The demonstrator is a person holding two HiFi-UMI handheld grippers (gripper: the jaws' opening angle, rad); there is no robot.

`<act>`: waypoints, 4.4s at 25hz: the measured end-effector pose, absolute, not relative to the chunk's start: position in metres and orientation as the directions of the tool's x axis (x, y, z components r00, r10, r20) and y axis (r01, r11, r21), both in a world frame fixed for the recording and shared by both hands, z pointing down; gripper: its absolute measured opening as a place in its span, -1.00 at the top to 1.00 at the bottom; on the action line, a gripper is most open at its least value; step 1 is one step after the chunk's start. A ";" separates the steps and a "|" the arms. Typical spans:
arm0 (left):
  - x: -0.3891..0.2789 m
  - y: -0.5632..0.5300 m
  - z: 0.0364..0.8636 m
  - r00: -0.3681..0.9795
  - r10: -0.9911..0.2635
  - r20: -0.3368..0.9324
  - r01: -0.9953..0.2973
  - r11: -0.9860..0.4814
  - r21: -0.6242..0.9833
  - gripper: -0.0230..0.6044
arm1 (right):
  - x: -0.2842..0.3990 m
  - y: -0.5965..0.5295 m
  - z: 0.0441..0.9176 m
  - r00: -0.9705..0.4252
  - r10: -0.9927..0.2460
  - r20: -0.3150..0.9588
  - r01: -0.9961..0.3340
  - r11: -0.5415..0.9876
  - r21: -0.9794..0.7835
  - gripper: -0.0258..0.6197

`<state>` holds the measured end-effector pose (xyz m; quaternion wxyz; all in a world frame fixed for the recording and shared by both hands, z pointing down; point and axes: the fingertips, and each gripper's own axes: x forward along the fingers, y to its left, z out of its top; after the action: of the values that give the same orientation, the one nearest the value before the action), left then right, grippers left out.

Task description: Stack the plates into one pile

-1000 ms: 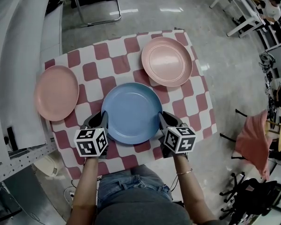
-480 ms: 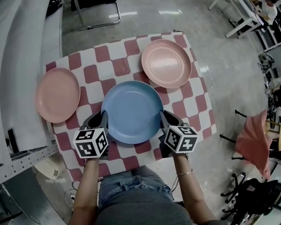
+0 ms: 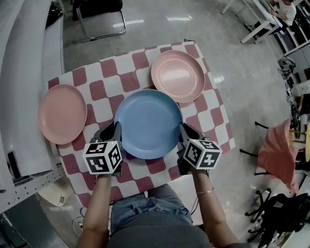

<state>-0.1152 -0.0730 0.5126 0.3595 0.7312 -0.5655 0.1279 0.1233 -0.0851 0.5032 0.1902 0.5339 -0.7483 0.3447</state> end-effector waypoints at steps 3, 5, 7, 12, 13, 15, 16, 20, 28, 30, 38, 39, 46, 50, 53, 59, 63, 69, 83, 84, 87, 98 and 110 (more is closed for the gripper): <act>-0.106 -0.081 0.507 0.352 -0.733 0.582 -0.914 -0.135 0.382 0.80 | 0.132 -0.087 0.499 -0.342 -0.680 0.649 -0.934 0.170 -0.314 0.80; -0.102 -0.087 0.505 0.362 -0.732 0.578 -0.911 -0.147 0.385 0.80 | 0.137 -0.089 0.499 -0.336 -0.684 0.648 -0.935 0.158 -0.317 0.80; -0.098 -0.091 0.506 0.368 -0.728 0.579 -0.910 -0.153 0.385 0.80 | 0.141 -0.091 0.499 -0.334 -0.685 0.648 -0.935 0.151 -0.321 0.80; -0.089 -0.102 0.508 0.369 -0.722 0.585 -0.911 -0.157 0.382 0.80 | 0.150 -0.102 0.499 -0.338 -0.688 0.642 -0.932 0.149 -0.330 0.80; -0.087 -0.104 0.508 0.368 -0.723 0.585 -0.911 -0.156 0.381 0.80 | 0.152 -0.105 0.499 -0.339 -0.689 0.641 -0.932 0.150 -0.331 0.80; -0.082 -0.110 0.508 0.369 -0.723 0.584 -0.911 -0.156 0.383 0.80 | 0.156 -0.111 0.499 -0.340 -0.690 0.639 -0.931 0.152 -0.332 0.80; -0.079 -0.112 0.507 0.372 -0.722 0.583 -0.909 -0.157 0.386 0.80 | 0.160 -0.114 0.499 -0.340 -0.691 0.638 -0.931 0.152 -0.331 0.80; -0.064 -0.125 0.505 0.377 -0.721 0.582 -0.908 -0.166 0.384 0.80 | 0.174 -0.125 0.499 -0.339 -0.693 0.636 -0.932 0.153 -0.330 0.80; -0.032 -0.150 0.498 0.360 -0.727 0.585 -0.919 -0.169 0.356 0.80 | 0.206 -0.152 0.496 -0.342 -0.700 0.627 -0.933 0.174 -0.314 0.80; -0.025 -0.156 0.498 0.358 -0.727 0.586 -0.920 -0.168 0.353 0.80 | 0.213 -0.159 0.495 -0.344 -0.701 0.624 -0.933 0.180 -0.312 0.80; -0.007 -0.175 0.494 0.339 -0.734 0.588 -0.928 -0.158 0.338 0.79 | 0.230 -0.184 0.494 -0.382 -0.694 0.610 -0.919 0.214 -0.332 0.80; -0.006 -0.177 0.493 0.338 -0.736 0.587 -0.928 -0.154 0.340 0.79 | 0.232 -0.188 0.494 -0.387 -0.693 0.609 -0.917 0.220 -0.333 0.80; 0.001 -0.199 0.490 0.318 -0.747 0.584 -0.932 -0.132 0.339 0.79 | 0.237 -0.216 0.493 -0.416 -0.685 0.598 -0.907 0.259 -0.334 0.80; 0.003 -0.215 0.488 0.308 -0.752 0.583 -0.934 -0.123 0.335 0.79 | 0.240 -0.232 0.491 -0.432 -0.683 0.589 -0.899 0.274 -0.342 0.80; 0.005 -0.228 0.486 0.301 -0.759 0.578 -0.936 -0.119 0.332 0.79 | 0.241 -0.245 0.490 -0.444 -0.685 0.577 -0.893 0.285 -0.349 0.80; 0.008 -0.250 0.485 0.289 -0.765 0.575 -0.940 -0.115 0.320 0.79 | 0.244 -0.270 0.487 -0.463 -0.695 0.550 -0.883 0.306 -0.357 0.80; 0.012 -0.263 0.487 0.284 -0.766 0.577 -0.942 -0.111 0.317 0.79 | 0.248 -0.285 0.488 -0.466 -0.701 0.540 -0.882 0.315 -0.351 0.80; 0.015 -0.273 0.496 0.277 -0.759 0.589 -0.944 -0.100 0.315 0.79 | 0.251 -0.298 0.493 -0.459 -0.706 0.539 -0.886 0.318 -0.337 0.80; 0.011 -0.285 0.512 0.261 -0.744 0.615 -0.950 -0.085 0.300 0.79 | 0.245 -0.310 0.509 -0.443 -0.695 0.566 -0.896 0.355 -0.266 0.79; 0.011 -0.285 0.514 0.259 -0.743 0.617 -0.951 -0.087 0.295 0.79 | 0.245 -0.309 0.510 -0.441 -0.695 0.568 -0.897 0.358 -0.258 0.79; 0.011 -0.286 0.515 0.259 -0.740 0.621 -0.955 -0.097 0.281 0.78 | 0.245 -0.310 0.511 -0.440 -0.695 0.569 -0.897 0.369 -0.243 0.78; 0.009 -0.288 0.521 0.246 -0.737 0.630 -0.961 -0.098 0.260 0.77 | 0.242 -0.311 0.516 -0.435 -0.695 0.573 -0.897 0.390 -0.207 0.76; 0.010 -0.291 0.523 0.235 -0.739 0.631 -0.967 -0.110 0.231 0.75 | 0.242 -0.312 0.518 -0.421 -0.700 0.577 -0.899 0.406 -0.164 0.74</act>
<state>0.0098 -0.2908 0.5229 0.3101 0.7219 -0.5908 0.1834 0.2424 -0.3115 0.5182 0.2148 0.4931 -0.8106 0.2316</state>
